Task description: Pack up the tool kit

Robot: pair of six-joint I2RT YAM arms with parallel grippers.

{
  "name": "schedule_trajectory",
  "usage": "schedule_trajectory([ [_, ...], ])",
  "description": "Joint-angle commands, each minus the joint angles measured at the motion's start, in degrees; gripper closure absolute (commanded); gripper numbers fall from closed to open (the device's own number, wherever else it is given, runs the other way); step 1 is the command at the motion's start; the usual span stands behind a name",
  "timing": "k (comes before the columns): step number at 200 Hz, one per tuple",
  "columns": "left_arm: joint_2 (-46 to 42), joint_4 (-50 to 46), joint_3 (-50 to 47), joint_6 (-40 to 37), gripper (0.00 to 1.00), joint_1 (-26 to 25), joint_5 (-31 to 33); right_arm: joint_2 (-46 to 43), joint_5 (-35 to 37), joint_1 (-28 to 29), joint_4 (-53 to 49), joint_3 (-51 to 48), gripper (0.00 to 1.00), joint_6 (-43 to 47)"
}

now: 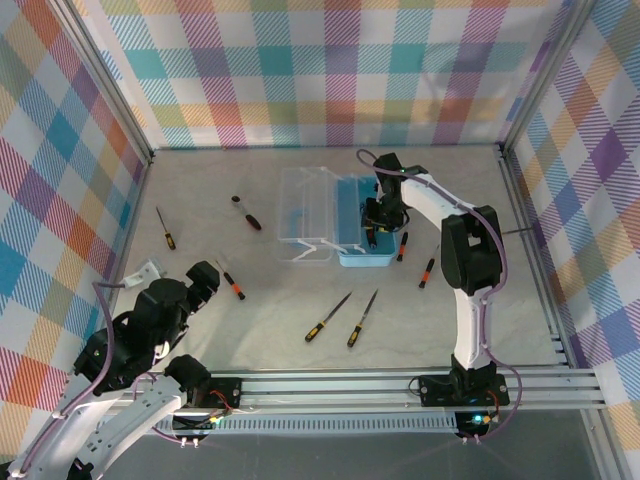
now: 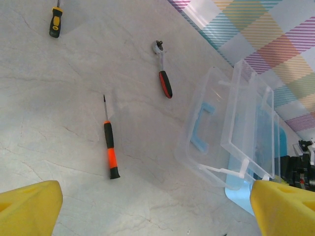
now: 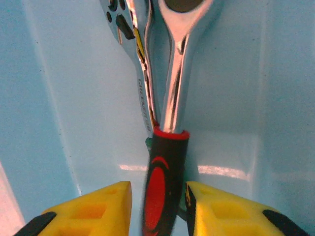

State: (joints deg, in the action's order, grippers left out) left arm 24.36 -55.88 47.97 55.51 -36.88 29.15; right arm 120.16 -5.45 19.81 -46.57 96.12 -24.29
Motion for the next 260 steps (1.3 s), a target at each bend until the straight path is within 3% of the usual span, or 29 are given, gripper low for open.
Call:
schedule_trajectory([
  [1,0.2,-1.5,2.3,-1.8,0.03,-0.5,-0.1,-3.5,1.6,-0.7,-3.1,2.4,0.65,-0.3],
  [81,3.8,-1.7,6.5,-5.3,0.03,-0.4,-0.7,-17.0,2.6,-0.6,-4.5,1.1,0.64,-0.4],
  [134,9.0,1.6,8.5,-9.4,0.03,-0.5,-2.9,-33.7,3.3,0.5,0.5,-15.8,0.65,-2.9],
  [169,19.4,2.3,13.9,-14.3,0.03,0.0,-1.8,-46.1,3.8,1.0,3.1,-29.2,0.65,-6.0],
  [199,32.9,5.0,21.1,-19.1,0.03,6.2,-8.1,-55.2,2.9,1.2,4.0,-38.5,0.63,-8.3],
  [232,48.3,10.3,26.2,-19.7,0.11,18.9,-24.0,-62.6,0.8,1.2,4.6,-45.6,0.61,-9.6],
  [260,62.0,13.5,32.0,-20.0,0.16,23.8,-26.2,-65.5,-0.2,1.2,4.5,-47.3,0.60,-9.9],
])
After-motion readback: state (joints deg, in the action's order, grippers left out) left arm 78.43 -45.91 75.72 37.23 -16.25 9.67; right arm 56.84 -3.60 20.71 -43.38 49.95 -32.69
